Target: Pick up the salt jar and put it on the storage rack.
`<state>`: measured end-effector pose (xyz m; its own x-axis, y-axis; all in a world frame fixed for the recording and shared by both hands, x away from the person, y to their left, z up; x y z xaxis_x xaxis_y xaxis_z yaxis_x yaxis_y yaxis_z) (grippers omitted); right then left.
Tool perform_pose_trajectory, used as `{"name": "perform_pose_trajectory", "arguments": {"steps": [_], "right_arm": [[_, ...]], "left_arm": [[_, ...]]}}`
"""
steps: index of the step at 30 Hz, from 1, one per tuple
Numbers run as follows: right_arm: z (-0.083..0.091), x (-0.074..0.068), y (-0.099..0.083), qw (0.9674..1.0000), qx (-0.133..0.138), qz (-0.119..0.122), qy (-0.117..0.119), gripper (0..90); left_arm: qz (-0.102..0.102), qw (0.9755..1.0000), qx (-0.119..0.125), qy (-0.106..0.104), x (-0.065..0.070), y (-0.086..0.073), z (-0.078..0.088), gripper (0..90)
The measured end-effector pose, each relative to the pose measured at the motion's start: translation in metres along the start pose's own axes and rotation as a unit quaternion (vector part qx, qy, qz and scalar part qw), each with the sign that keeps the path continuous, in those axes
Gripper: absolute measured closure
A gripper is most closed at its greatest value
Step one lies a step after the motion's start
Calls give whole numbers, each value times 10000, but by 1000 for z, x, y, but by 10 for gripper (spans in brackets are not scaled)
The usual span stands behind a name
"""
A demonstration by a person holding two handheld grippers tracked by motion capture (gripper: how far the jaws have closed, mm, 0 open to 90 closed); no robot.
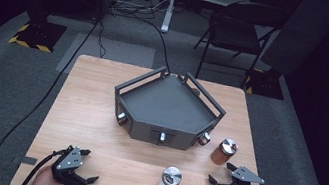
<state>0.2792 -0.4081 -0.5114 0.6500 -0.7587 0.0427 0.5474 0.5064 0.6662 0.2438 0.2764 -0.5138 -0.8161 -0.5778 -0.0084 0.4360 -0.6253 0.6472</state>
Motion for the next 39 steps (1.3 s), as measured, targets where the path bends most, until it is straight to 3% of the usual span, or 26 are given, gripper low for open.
{"name": "perform_pose_trajectory", "arguments": {"steps": [39], "right_arm": [[1, 0, -1, 10000, 17, 69, 22, 51]], "left_arm": [[16, 10000, -13, 16, -1, 1, -1, 38]]}}
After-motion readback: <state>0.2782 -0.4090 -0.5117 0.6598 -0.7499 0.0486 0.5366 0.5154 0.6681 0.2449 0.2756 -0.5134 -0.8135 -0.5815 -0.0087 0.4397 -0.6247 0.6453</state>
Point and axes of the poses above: each handheld gripper's, and its own axes: z roughly backward along the jaws, y roughly out of its top, x roughly to its right, the point moved 5 cm from there along -z, roughly forward along the jaws, and after that the axes turned 15 degrees about -x, right-handed, at the moved point
